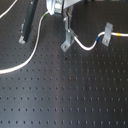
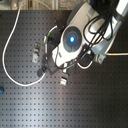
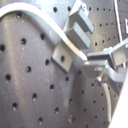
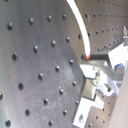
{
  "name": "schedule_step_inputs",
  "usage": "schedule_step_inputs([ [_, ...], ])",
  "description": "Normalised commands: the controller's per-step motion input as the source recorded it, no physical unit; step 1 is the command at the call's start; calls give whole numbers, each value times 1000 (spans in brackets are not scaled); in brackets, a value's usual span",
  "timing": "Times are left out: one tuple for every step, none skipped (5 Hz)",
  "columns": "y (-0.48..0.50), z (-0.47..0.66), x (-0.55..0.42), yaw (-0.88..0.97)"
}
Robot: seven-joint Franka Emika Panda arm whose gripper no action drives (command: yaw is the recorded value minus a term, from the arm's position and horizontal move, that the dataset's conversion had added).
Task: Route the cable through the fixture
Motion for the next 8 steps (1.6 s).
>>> schedule_step_inputs([
  [6, -506, 9, 334],
  [22, -409, -5, 383],
  [30, -257, -5, 254],
  [17, -238, 1, 240],
  [1, -371, 100, 186],
  [-178, -317, 217, 80],
  [-222, -296, 285, 31],
  [-202, -257, 223, 34],
])
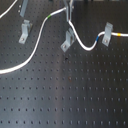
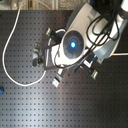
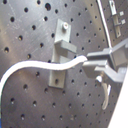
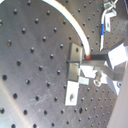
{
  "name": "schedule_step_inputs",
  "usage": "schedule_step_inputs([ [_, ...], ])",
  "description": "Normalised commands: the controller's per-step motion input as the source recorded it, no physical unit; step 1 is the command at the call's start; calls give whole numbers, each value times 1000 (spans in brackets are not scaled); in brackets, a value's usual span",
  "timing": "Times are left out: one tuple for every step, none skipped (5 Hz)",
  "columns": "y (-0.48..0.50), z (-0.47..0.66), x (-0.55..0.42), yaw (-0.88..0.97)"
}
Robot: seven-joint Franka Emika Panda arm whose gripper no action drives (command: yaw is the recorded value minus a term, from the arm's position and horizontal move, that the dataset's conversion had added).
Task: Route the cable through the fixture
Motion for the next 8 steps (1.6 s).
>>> schedule_step_inputs([
  [18, -12, 104, 26],
  [199, 114, -128, 177],
  [303, 22, -46, 274],
  [3, 101, 44, 6],
  [-88, 278, 172, -86],
  [-112, 306, 133, -126],
  [-85, 292, 9, -166],
  [-21, 293, -167, -251],
])
